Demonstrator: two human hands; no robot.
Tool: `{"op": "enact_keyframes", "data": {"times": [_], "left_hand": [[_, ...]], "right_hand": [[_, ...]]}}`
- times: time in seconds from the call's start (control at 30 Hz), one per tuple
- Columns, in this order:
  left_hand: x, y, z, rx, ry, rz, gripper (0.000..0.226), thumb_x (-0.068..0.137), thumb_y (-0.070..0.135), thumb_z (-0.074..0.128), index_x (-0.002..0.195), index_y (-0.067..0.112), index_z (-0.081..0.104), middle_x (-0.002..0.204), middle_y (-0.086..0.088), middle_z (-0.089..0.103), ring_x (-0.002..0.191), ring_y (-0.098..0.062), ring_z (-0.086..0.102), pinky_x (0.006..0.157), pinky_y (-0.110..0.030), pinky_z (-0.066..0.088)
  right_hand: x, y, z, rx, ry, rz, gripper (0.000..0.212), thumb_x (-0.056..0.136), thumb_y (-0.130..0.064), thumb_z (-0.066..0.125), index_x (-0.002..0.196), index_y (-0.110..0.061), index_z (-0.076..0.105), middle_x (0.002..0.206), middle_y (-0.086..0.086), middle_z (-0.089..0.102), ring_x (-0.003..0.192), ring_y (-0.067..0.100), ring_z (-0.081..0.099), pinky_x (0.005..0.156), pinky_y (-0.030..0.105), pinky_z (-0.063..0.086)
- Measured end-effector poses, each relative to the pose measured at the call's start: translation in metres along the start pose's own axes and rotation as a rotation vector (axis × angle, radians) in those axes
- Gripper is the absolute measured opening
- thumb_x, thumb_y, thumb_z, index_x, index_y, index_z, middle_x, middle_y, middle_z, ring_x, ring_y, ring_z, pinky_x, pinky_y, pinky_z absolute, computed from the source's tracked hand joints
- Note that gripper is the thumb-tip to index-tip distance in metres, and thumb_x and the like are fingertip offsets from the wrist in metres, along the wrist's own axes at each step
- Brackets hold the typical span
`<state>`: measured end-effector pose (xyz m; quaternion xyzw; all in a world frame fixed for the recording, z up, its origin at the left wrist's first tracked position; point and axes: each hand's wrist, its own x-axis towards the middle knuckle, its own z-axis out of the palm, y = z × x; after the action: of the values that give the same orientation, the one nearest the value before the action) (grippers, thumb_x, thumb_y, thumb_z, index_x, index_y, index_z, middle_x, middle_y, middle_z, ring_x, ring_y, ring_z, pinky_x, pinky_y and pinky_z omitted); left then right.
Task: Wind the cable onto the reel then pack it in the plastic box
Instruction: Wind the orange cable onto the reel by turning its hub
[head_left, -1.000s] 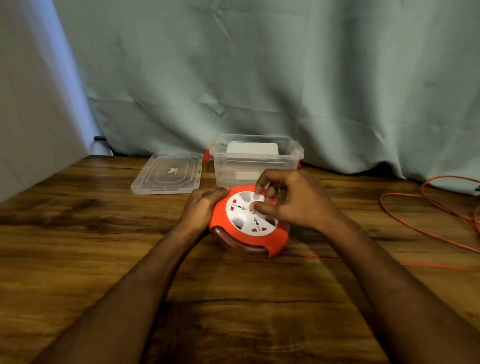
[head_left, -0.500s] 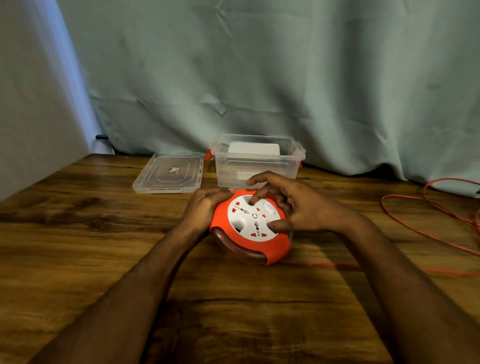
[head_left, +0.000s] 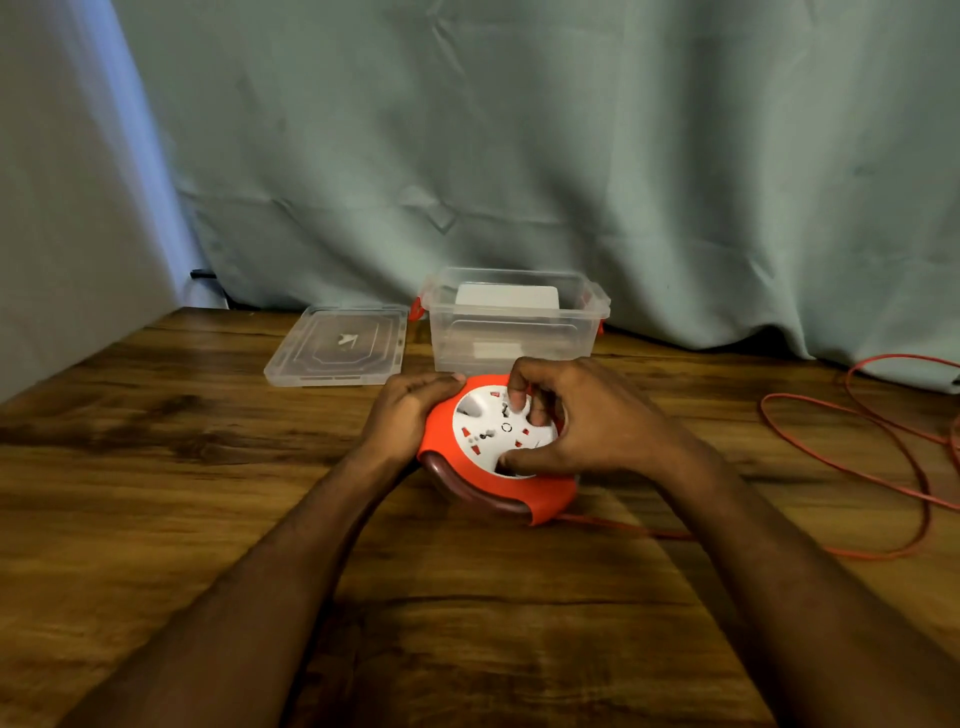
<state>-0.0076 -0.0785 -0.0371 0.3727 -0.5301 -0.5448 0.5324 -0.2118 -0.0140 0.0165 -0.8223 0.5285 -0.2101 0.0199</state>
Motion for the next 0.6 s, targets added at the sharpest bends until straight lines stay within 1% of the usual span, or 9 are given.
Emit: {"op": "enact_keyframes", "data": {"times": [0.07,0.17,0.23,0.27,0.3,0.37,0.47,0.53,0.6], "left_hand": [[0.001,-0.001,0.000,-0.017,0.007,0.002,0.017,0.093,0.009,0.063,0.084,0.003,0.075,0.072,-0.012,0.076,0.060,-0.024,0.070,0.058,-0.028,0.056],[0.002,-0.001,0.000,-0.034,0.008,0.010,0.015,0.093,0.008,0.063,0.086,0.001,0.075,0.075,-0.014,0.075,0.062,-0.024,0.070,0.060,-0.029,0.056],[0.002,-0.001,-0.001,-0.028,0.001,0.009,0.016,0.093,0.010,0.063,0.090,0.000,0.075,0.082,-0.019,0.075,0.067,-0.027,0.071,0.063,-0.031,0.057],[0.002,-0.001,-0.001,-0.024,0.001,0.009,0.016,0.093,0.011,0.063,0.090,0.001,0.075,0.084,-0.020,0.075,0.069,-0.029,0.071,0.064,-0.032,0.058],[0.002,-0.001,-0.001,-0.019,0.004,0.011,0.016,0.093,0.011,0.063,0.089,0.002,0.076,0.085,-0.021,0.075,0.070,-0.030,0.071,0.065,-0.033,0.058],[0.002,-0.001,-0.001,-0.009,0.018,0.015,0.016,0.093,0.012,0.063,0.090,0.001,0.076,0.090,-0.026,0.075,0.074,-0.033,0.070,0.067,-0.034,0.057],[0.003,-0.002,-0.001,0.002,0.034,0.025,0.017,0.093,0.011,0.063,0.091,-0.001,0.075,0.095,-0.031,0.073,0.077,-0.037,0.069,0.071,-0.037,0.056],[0.002,-0.001,-0.002,0.006,0.039,0.025,0.017,0.093,0.011,0.063,0.089,-0.001,0.076,0.091,-0.029,0.073,0.074,-0.036,0.069,0.070,-0.036,0.055],[0.002,-0.001,-0.002,0.016,0.036,0.026,0.018,0.093,0.011,0.063,0.088,-0.002,0.075,0.089,-0.029,0.073,0.072,-0.035,0.069,0.069,-0.037,0.055]], "right_hand": [[0.000,-0.005,0.004,-0.029,0.038,0.001,0.039,0.067,-0.060,0.087,0.080,-0.029,0.066,0.070,-0.010,0.067,0.067,0.005,0.061,0.060,0.034,0.051],[0.001,-0.011,0.011,-0.032,0.094,-0.007,0.048,0.071,-0.060,0.085,0.062,-0.019,0.063,0.056,-0.011,0.061,0.059,0.007,0.056,0.056,0.032,0.045],[0.002,-0.013,0.015,-0.016,0.100,0.004,0.052,0.076,-0.060,0.083,0.060,-0.015,0.062,0.055,-0.030,0.060,0.057,0.005,0.052,0.056,0.029,0.038],[0.003,-0.015,0.016,-0.007,0.102,0.009,0.052,0.077,-0.060,0.083,0.061,-0.015,0.062,0.059,-0.040,0.059,0.057,0.004,0.051,0.057,0.028,0.036],[0.003,-0.015,0.017,0.000,0.112,0.012,0.050,0.077,-0.061,0.082,0.064,-0.017,0.062,0.064,-0.039,0.064,0.059,0.004,0.053,0.057,0.028,0.036],[0.004,-0.015,0.017,0.011,0.149,0.018,0.043,0.075,-0.061,0.082,0.071,-0.022,0.064,0.070,-0.016,0.073,0.063,0.005,0.060,0.059,0.029,0.043],[0.003,-0.010,0.010,0.071,0.155,-0.021,0.026,0.076,-0.044,0.084,0.090,-0.032,0.066,0.075,-0.017,0.071,0.065,0.000,0.061,0.058,0.028,0.042],[0.001,-0.007,0.002,0.109,0.087,-0.060,0.038,0.071,-0.023,0.081,0.103,-0.036,0.064,0.083,-0.030,0.067,0.064,0.000,0.058,0.056,0.026,0.038],[-0.001,-0.004,-0.004,0.073,0.006,-0.053,0.053,0.069,-0.013,0.079,0.112,-0.038,0.061,0.077,-0.036,0.061,0.060,0.006,0.054,0.053,0.030,0.041]]}}
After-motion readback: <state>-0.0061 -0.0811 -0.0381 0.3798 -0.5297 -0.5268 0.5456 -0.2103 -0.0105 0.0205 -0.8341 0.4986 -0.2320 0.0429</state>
